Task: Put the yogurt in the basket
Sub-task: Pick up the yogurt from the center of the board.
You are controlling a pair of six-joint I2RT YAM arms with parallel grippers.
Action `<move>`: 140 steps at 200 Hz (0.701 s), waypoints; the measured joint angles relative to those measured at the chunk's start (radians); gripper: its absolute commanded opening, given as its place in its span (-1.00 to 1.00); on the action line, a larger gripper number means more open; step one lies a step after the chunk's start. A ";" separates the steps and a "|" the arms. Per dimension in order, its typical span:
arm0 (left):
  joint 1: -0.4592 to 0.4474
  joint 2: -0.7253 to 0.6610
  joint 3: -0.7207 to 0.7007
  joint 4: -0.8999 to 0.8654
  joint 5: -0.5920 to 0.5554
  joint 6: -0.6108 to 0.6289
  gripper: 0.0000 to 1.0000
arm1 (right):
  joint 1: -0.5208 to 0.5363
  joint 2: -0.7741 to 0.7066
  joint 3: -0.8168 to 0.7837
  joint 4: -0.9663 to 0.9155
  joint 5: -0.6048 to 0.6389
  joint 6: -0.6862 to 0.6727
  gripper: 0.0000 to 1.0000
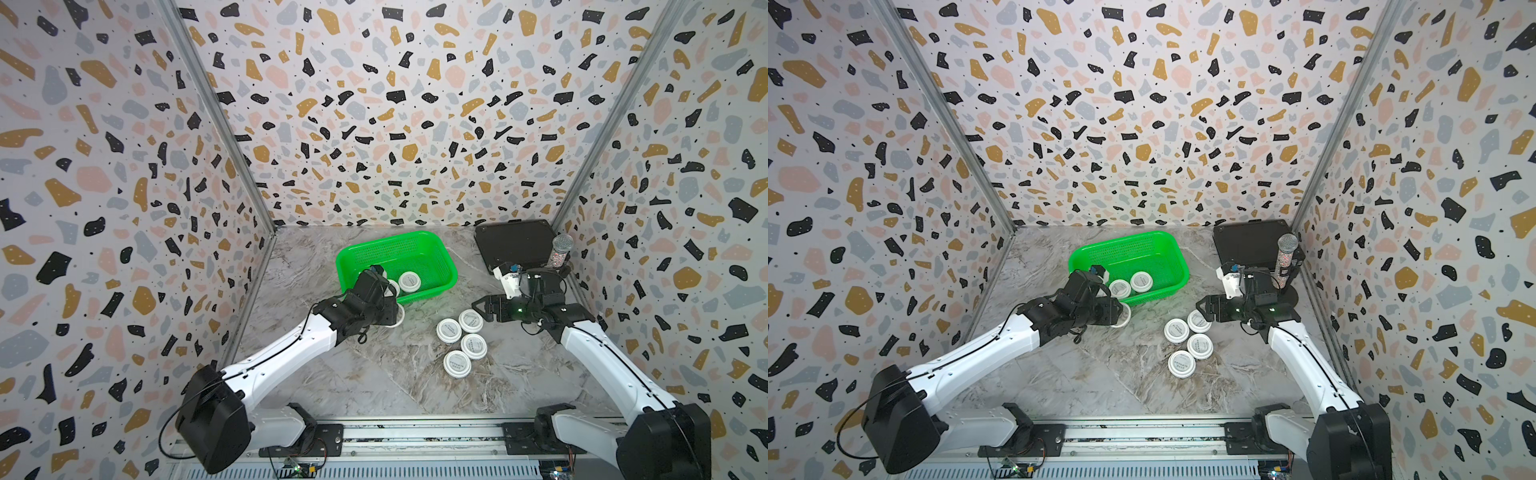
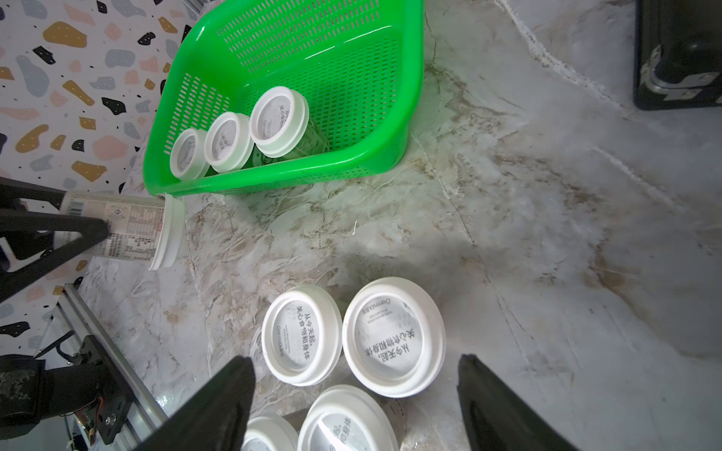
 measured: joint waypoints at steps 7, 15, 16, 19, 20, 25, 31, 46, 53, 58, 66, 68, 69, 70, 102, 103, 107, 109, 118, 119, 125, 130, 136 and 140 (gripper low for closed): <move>0.006 -0.008 -0.003 0.018 0.024 -0.018 0.14 | 0.000 0.000 -0.004 0.006 -0.009 0.001 0.73; 0.015 -0.016 -0.008 0.045 0.057 -0.041 0.15 | 0.000 0.000 -0.009 0.016 -0.018 0.002 0.74; 0.018 -0.017 -0.008 0.051 0.063 -0.047 0.14 | 0.000 0.000 -0.010 0.017 -0.019 0.002 0.74; 0.021 -0.019 -0.010 0.061 0.074 -0.056 0.15 | 0.000 0.000 -0.012 0.020 -0.023 0.002 0.74; 0.022 -0.019 -0.010 0.064 0.077 -0.058 0.15 | 0.000 0.000 -0.013 0.022 -0.025 0.002 0.75; 0.029 -0.022 -0.012 0.084 0.097 -0.077 0.15 | 0.000 0.000 -0.016 0.026 -0.032 0.005 0.75; 0.037 -0.024 -0.014 0.107 0.119 -0.100 0.15 | 0.000 0.000 -0.021 0.038 -0.039 0.006 0.75; 0.057 -0.024 -0.015 0.174 0.172 -0.164 0.16 | 0.000 0.000 -0.035 0.075 -0.051 0.008 0.75; 0.068 -0.023 -0.015 0.207 0.195 -0.202 0.16 | 0.000 0.000 -0.043 0.098 -0.057 0.008 0.75; 0.075 -0.021 -0.015 0.234 0.212 -0.233 0.16 | 0.000 0.000 -0.052 0.124 -0.064 0.007 0.75; 0.087 -0.016 -0.015 0.277 0.242 -0.276 0.16 | 0.000 0.000 -0.071 0.177 -0.080 0.006 0.74; 0.090 -0.014 -0.015 0.291 0.247 -0.294 0.15 | 0.000 0.000 -0.077 0.192 -0.085 0.005 0.74; 0.091 -0.013 -0.015 0.295 0.250 -0.298 0.15 | 0.000 0.000 -0.079 0.199 -0.086 0.005 0.75; 0.092 -0.012 -0.015 0.299 0.254 -0.300 0.16 | 0.000 0.000 -0.082 0.206 -0.089 0.006 0.75; 0.119 0.048 -0.015 0.477 0.349 -0.504 0.15 | 0.000 0.046 -0.175 0.512 -0.177 -0.003 0.74; 0.119 0.051 -0.015 0.482 0.350 -0.508 0.15 | 0.000 0.050 -0.178 0.527 -0.180 -0.005 0.74; 0.121 0.062 -0.016 0.505 0.361 -0.537 0.15 | 0.000 0.062 -0.185 0.563 -0.192 -0.009 0.75; 0.122 0.066 -0.016 0.515 0.365 -0.548 0.15 | 0.000 0.069 -0.188 0.585 -0.197 -0.010 0.75; 0.123 0.091 -0.021 0.578 0.386 -0.615 0.15 | 0.000 0.103 -0.197 0.671 -0.225 -0.016 0.75; 0.124 0.094 -0.023 0.589 0.391 -0.624 0.14 | 0.000 0.107 -0.198 0.677 -0.228 -0.016 0.74; 0.124 0.111 -0.028 0.634 0.407 -0.667 0.14 | 0.000 0.135 -0.201 0.743 -0.253 -0.017 0.75; 0.124 0.127 -0.033 0.674 0.420 -0.707 0.14 | 0.000 0.155 -0.200 0.789 -0.272 -0.015 0.75; 0.124 0.145 -0.039 0.719 0.434 -0.747 0.13 | 0.000 0.188 -0.200 0.862 -0.301 -0.008 0.75; 0.124 0.158 -0.042 0.749 0.444 -0.774 0.13 | 0.000 0.208 -0.199 0.904 -0.319 -0.002 0.75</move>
